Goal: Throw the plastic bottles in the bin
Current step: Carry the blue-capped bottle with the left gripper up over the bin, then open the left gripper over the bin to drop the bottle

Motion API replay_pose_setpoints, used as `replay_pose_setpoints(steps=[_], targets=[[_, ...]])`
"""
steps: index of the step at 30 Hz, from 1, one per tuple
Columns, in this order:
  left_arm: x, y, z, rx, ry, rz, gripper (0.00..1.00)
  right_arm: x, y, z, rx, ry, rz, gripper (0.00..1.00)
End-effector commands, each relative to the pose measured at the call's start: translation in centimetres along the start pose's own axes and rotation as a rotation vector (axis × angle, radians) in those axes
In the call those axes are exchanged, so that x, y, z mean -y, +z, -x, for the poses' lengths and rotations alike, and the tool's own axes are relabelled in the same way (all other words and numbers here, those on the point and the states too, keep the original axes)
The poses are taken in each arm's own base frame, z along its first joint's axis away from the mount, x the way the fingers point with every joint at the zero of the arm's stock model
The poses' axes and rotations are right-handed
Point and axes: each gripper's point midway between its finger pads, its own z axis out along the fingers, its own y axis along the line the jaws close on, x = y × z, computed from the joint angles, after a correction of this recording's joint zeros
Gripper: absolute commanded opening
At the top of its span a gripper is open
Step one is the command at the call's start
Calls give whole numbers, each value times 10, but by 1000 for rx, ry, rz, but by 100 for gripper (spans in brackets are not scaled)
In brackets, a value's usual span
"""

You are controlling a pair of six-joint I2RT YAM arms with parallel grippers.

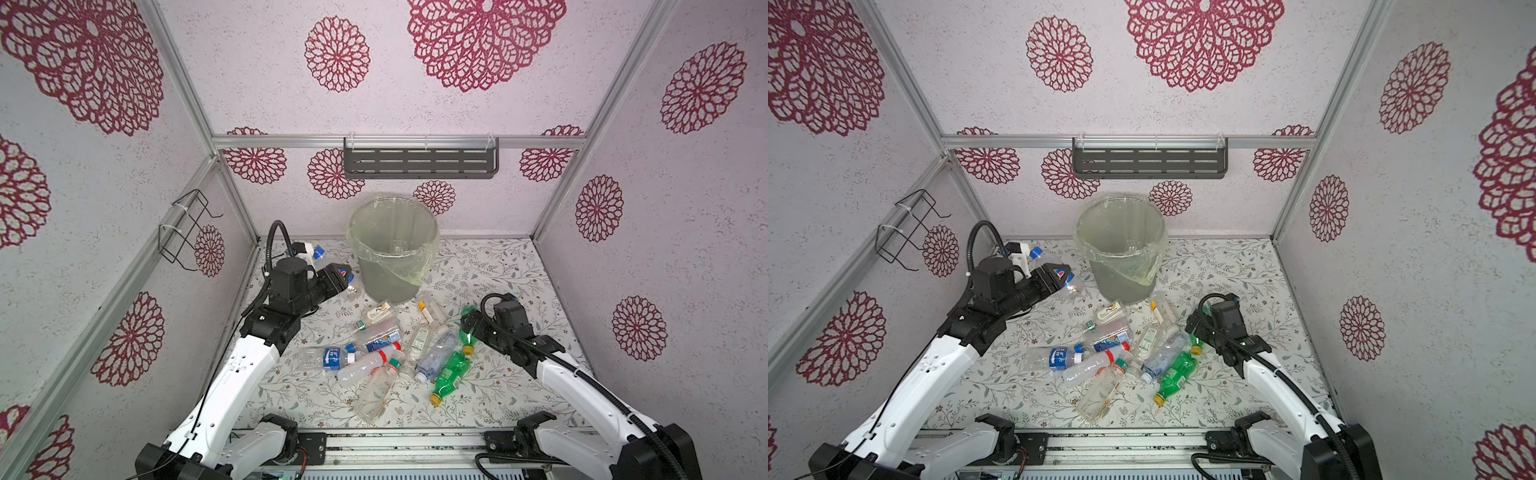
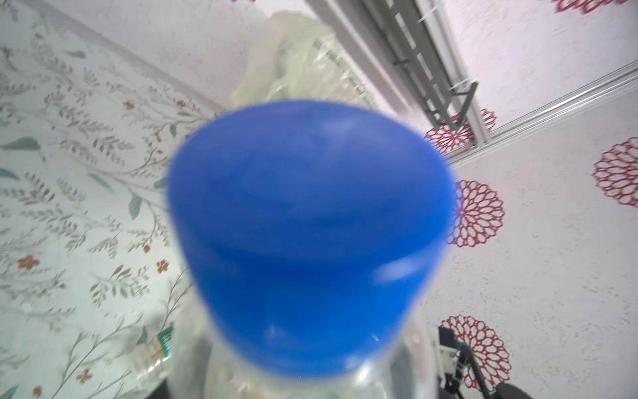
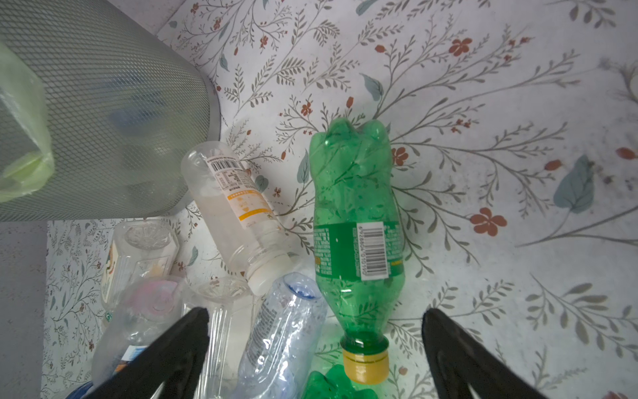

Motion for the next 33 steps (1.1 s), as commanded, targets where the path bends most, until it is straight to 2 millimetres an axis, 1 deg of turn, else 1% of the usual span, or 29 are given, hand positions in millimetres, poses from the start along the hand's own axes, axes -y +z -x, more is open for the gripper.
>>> replay_pose_setpoints(steps=[1, 2, 3, 4, 5, 7, 8, 9, 10, 11, 13, 14, 15, 16, 21, 23, 24, 26, 27, 29, 31, 33], targets=[[41, 6, 30, 30, 30, -88, 62, -3, -8, 7, 31, 31, 19, 99], [47, 9, 35, 34, 35, -96, 62, -3, -8, 7, 31, 32, 16, 99], [60, 18, 47, 41, 46, -111, 64, -3, -8, 7, 32, 32, 16, 99], [67, 23, 53, 46, 51, -121, 64, -3, -10, 8, 35, 32, 19, 99], [71, 28, 56, 43, 55, -124, 64, -4, -10, 8, 36, 32, 21, 99], [87, 49, 70, 45, 71, -136, 64, -5, -13, 11, 49, 33, 26, 99], [93, 62, 73, 35, 74, -137, 64, -7, -15, 13, 54, 33, 31, 99], [96, 70, 73, 25, 75, -136, 64, -7, -15, 13, 55, 33, 32, 99], [111, 88, 78, 12, 92, -151, 65, -8, -16, 14, 59, 32, 34, 99], [114, 95, 78, 4, 100, -148, 67, -9, -17, 16, 64, 32, 36, 99], [123, 114, 81, -7, 134, -122, 72, -10, -20, 19, 68, 31, 30, 99], [126, 118, 85, 0, 148, -113, 74, -10, -21, 19, 68, 31, 29, 99], [127, 120, 86, 0, 157, -109, 88, -10, -22, 20, 68, 30, 26, 99], [129, 121, 89, 5, 162, -108, 98, -11, -25, 21, 72, 24, 24, 99], [136, 114, 102, 23, 170, -112, 97, -6, -33, 24, 86, 21, -4, 99], [138, 96, 115, 48, 177, -112, 97, -4, -36, 26, 95, 19, -10, 99], [138, 92, 118, 54, 177, -110, 97, -4, -37, 26, 99, 17, -11, 99], [134, 71, 126, 87, 176, -87, 97, 0, -41, 27, 119, 20, -18, 99], [133, 62, 126, 97, 217, -83, 97, 0, -41, 28, 124, 18, -21, 99], [134, 57, 126, 101, 245, -90, 97, 6, -44, 31, 150, 20, -48, 99], [135, 49, 122, 97, 297, -97, 97, 2, -43, 30, 137, -3, -34, 99], [132, 43, 120, 92, 338, -83, 97, 3, -41, 31, 128, -11, -51, 99]])
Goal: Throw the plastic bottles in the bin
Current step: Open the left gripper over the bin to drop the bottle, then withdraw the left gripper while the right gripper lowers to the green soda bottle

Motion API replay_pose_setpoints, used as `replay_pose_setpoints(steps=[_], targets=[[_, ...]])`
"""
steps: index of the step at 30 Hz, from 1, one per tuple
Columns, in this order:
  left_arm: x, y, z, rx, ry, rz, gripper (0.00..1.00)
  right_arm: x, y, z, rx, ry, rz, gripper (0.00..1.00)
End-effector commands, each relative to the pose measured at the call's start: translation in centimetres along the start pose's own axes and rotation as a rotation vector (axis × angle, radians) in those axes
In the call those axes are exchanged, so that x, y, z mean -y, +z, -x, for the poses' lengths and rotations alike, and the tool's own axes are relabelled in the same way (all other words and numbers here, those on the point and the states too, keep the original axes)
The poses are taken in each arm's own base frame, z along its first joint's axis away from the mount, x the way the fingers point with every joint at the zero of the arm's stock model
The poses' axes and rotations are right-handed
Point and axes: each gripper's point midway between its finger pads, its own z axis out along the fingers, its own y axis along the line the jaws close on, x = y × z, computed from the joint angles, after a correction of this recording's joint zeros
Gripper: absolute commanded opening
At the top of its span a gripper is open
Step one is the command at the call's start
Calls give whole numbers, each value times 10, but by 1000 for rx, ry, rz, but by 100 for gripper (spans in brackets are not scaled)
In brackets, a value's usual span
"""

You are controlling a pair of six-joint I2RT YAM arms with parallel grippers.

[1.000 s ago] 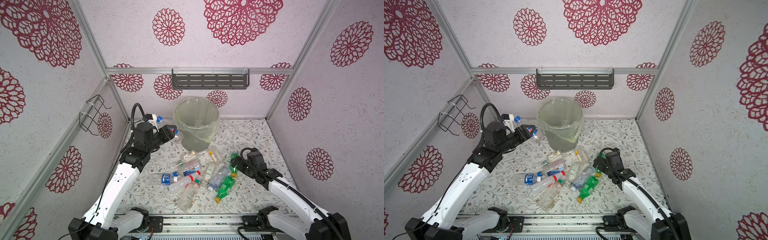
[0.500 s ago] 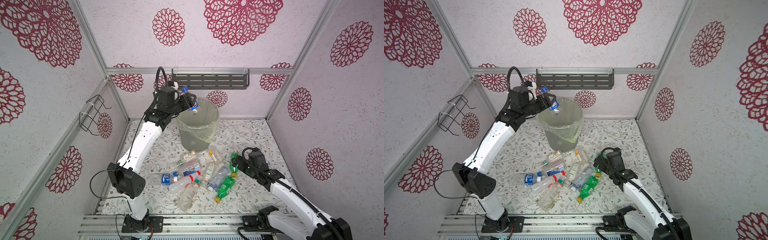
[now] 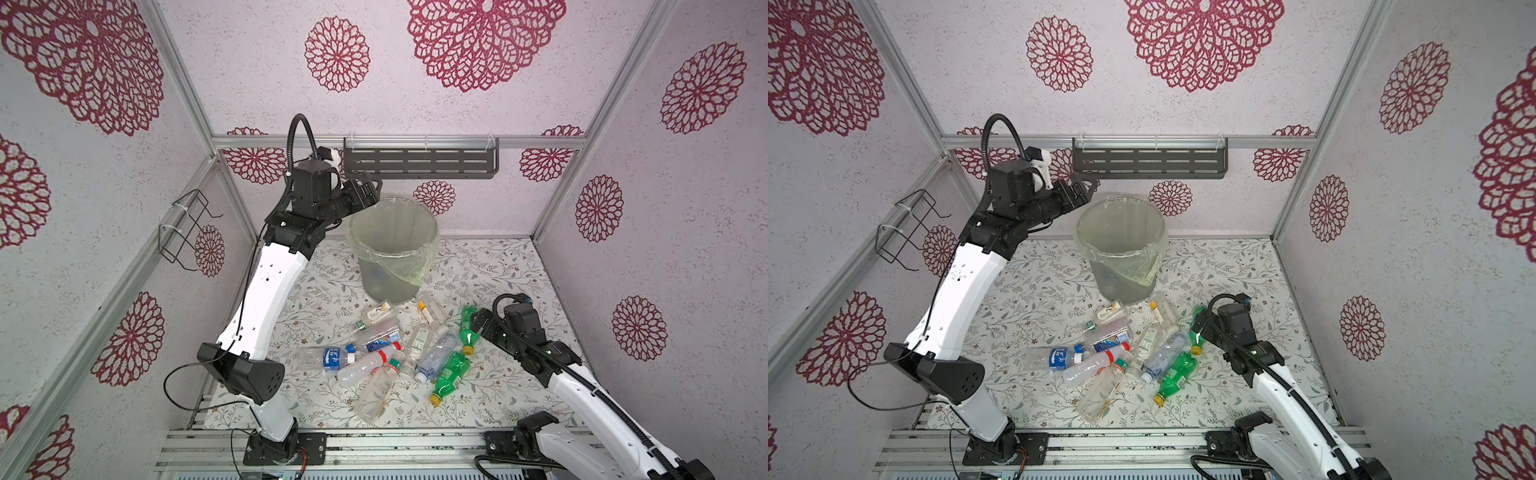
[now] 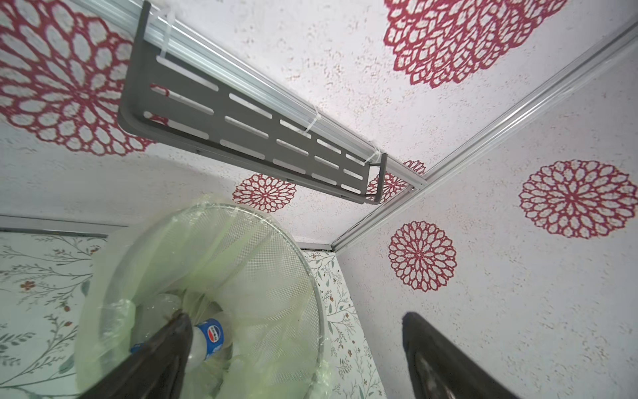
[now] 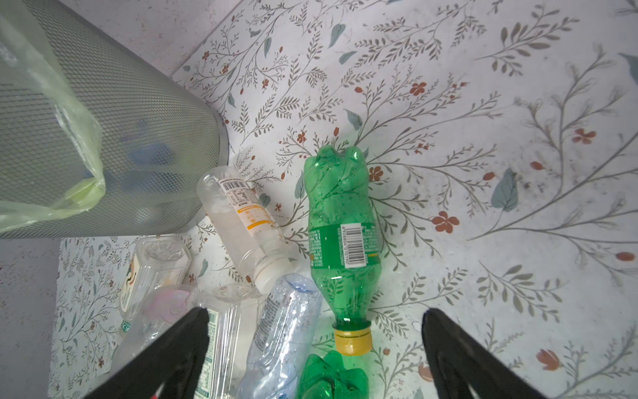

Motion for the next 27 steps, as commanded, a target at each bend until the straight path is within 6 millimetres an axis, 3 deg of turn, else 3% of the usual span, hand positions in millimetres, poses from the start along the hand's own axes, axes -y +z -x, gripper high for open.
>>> replay_pose_setpoints(steps=[1, 7, 9, 13, 19, 27], targets=[[0, -21, -1, -8, 130, 15, 97, 1, -4, 11, 25, -35, -32, 99], [-13, -29, -16, -45, 119, 10, 97, -6, 1, 9, 0, -55, -10, 99], [-33, -28, -31, -68, 90, 39, 97, -8, 2, 9, -1, -55, -3, 99], [-48, -42, -37, -51, 51, 68, 97, -8, 5, 9, -18, -96, -22, 99], [-79, -59, -76, -89, 19, 148, 97, -7, 9, 7, -33, -105, -29, 99], [-95, -78, -98, -114, 4, 201, 97, -8, 22, -1, -89, -119, -31, 99]])
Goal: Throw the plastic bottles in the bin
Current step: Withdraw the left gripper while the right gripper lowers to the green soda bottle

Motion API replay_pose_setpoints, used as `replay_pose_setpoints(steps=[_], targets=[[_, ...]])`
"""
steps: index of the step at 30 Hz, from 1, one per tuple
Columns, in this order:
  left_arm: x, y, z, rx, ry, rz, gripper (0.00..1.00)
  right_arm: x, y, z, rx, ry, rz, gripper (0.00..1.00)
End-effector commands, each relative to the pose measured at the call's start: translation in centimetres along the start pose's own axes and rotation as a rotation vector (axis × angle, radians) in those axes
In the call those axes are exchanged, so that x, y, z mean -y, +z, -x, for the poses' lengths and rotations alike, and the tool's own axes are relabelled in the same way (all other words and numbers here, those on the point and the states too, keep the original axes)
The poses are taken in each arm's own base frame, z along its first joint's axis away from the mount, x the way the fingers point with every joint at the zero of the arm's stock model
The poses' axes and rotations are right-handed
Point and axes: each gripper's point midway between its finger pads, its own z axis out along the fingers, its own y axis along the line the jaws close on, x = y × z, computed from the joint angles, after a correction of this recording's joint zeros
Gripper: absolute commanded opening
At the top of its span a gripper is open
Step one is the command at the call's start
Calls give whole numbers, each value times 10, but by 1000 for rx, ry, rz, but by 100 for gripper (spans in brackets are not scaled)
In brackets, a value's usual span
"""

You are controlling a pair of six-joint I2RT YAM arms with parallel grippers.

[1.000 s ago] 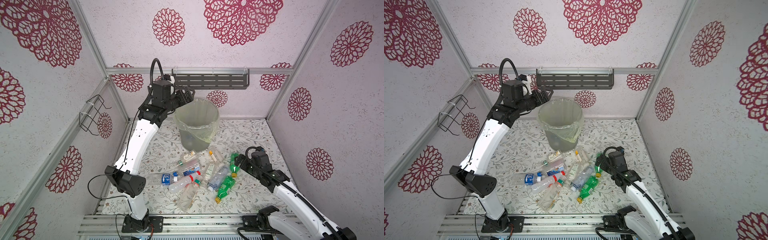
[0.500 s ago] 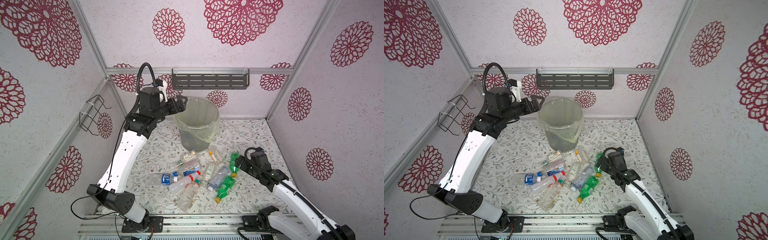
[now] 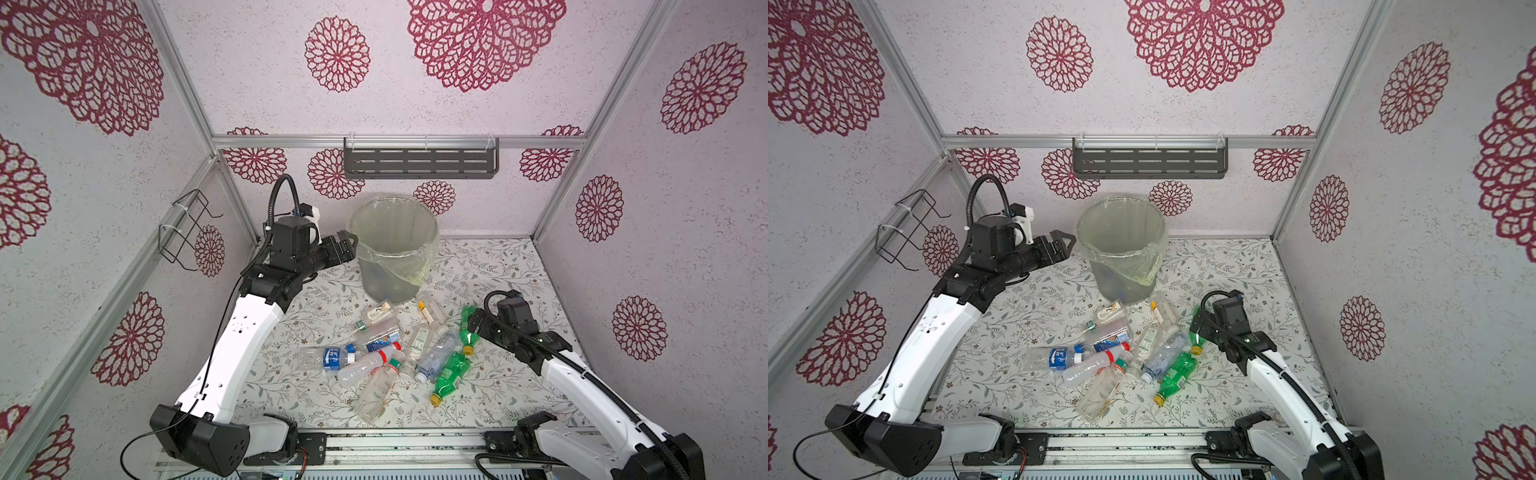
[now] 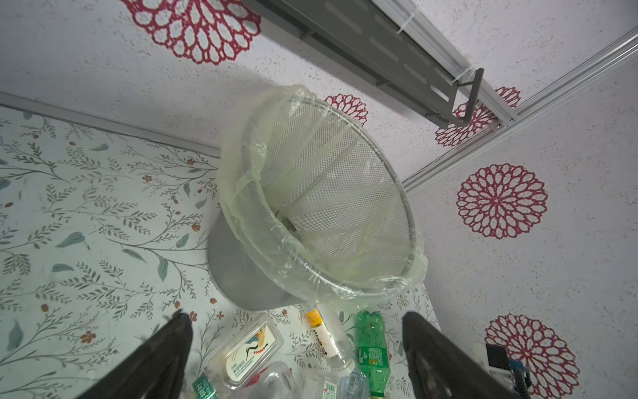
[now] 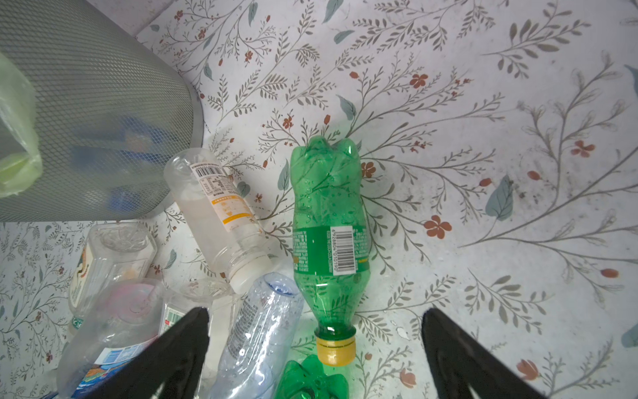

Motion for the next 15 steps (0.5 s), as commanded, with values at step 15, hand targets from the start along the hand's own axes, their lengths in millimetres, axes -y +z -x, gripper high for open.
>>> replay_pose_setpoints(steps=[15], targets=[[-93, -32, -79, -31, -112, 287, 97, -4, 25, 3, -54, -33, -1, 97]])
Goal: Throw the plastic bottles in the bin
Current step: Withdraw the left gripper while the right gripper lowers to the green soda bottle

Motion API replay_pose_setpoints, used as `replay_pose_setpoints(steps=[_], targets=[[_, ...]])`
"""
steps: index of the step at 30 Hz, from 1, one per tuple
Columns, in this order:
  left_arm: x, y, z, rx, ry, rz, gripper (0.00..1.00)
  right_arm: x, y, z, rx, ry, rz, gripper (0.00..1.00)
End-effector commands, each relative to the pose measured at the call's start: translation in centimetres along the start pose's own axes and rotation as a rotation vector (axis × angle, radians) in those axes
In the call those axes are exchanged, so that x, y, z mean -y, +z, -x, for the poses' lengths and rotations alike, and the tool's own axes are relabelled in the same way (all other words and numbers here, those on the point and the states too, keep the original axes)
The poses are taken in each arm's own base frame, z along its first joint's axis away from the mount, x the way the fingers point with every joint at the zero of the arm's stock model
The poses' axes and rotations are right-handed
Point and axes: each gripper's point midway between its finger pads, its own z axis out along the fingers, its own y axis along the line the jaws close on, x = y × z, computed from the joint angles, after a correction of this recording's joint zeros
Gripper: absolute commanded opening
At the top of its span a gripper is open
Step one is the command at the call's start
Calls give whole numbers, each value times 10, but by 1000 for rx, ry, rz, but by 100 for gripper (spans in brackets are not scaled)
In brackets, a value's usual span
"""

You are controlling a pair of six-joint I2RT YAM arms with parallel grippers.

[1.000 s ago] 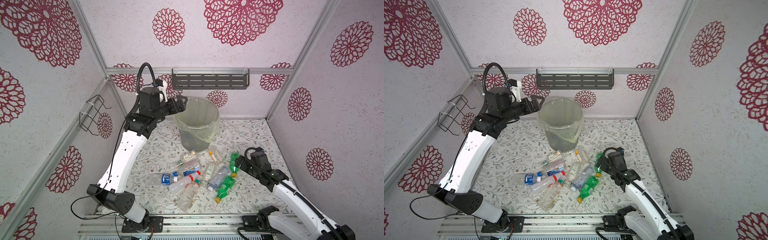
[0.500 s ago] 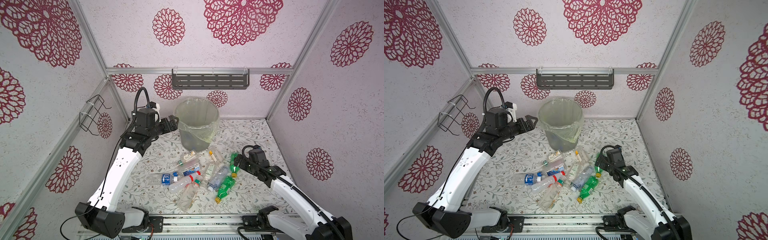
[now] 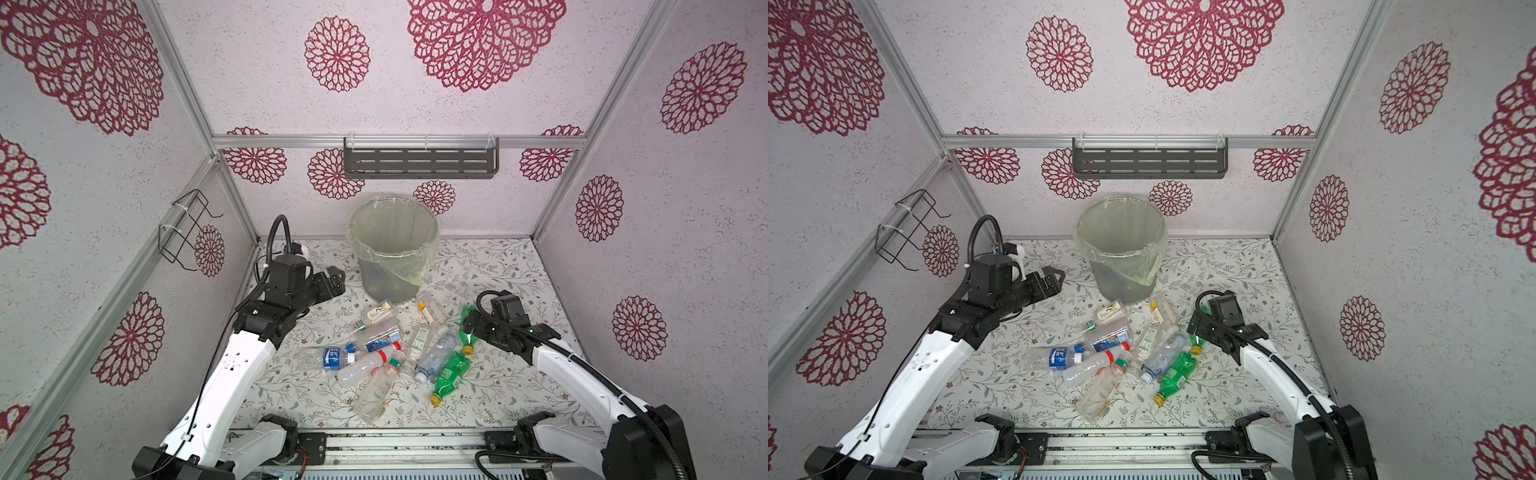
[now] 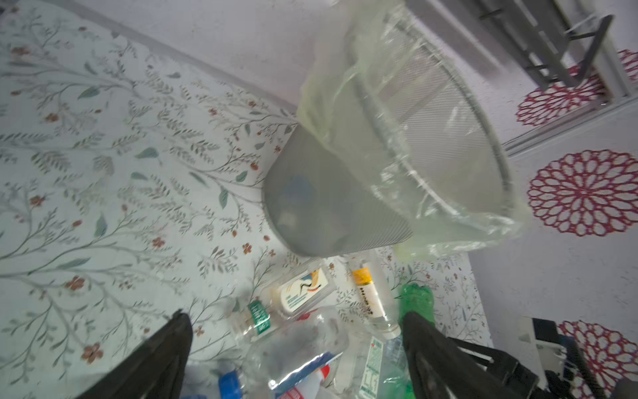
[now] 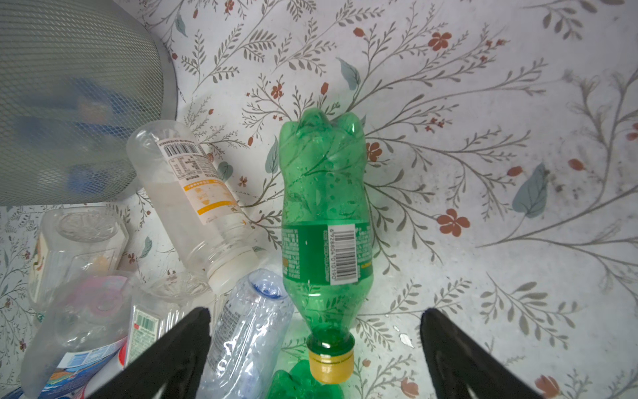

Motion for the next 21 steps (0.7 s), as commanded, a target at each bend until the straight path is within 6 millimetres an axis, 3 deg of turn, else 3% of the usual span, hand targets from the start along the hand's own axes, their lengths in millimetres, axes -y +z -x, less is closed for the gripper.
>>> replay_pose_setpoints(steps=[1, 21], targets=[[-25, -3, -1, 30, -55, 87, 97, -7, -2, 14, 36, -10, 23, 97], [-79, 9, -35, -21, -156, 194, 97, -8, 16, 11, -5, -22, 27, 92]])
